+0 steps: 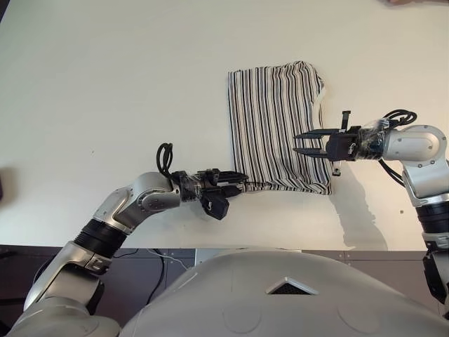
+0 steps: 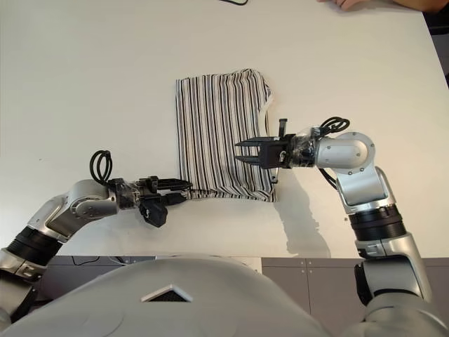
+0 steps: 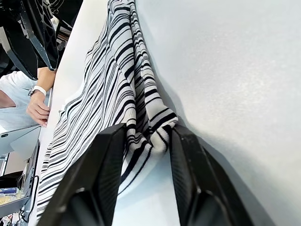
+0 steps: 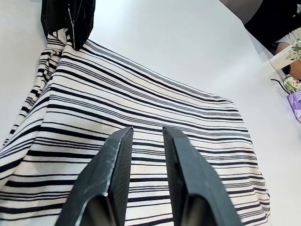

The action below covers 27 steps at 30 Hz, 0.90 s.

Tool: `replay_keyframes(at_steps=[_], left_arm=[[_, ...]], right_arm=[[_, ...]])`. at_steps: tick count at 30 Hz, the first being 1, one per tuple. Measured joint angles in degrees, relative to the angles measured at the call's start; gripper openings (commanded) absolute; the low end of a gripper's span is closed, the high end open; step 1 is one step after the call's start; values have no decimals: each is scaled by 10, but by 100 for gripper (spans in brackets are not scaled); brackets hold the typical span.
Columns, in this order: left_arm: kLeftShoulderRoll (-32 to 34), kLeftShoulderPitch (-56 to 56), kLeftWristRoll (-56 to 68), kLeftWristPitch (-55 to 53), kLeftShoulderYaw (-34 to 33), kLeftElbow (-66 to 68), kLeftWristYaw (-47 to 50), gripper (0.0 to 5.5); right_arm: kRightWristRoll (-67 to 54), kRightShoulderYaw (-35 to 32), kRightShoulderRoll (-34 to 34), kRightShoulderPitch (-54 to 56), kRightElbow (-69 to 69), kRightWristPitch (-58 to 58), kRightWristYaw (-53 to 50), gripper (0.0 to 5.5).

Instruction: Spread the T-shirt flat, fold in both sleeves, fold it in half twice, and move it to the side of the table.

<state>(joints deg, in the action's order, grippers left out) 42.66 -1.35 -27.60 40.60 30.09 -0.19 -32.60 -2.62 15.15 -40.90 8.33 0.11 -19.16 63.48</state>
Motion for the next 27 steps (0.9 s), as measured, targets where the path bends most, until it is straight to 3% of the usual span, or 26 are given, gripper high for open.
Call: replay_keyframes(at_steps=[8, 14, 18, 23, 27], left_arm=[[-6, 9, 30, -18, -1, 4, -21, 16], [-7, 5, 51, -32, -3, 5, -30, 12], [-6, -16, 63, -54, -10, -12, -31, 12], [2, -62, 71, -86, -18, -60, -37, 12], [5, -81, 72, -93, -26, -74, -39, 12]], right_arm=[[-1, 1, 0, -3, -10, 0, 0, 116], [-11, -20, -26, -34, -43, -7, 0, 116], [-41, -61, -60, -81, -64, -25, 2, 180], [4, -101, -113, -203, -31, -187, -9, 183], [78, -104, -135, -223, 57, -326, -38, 183]])
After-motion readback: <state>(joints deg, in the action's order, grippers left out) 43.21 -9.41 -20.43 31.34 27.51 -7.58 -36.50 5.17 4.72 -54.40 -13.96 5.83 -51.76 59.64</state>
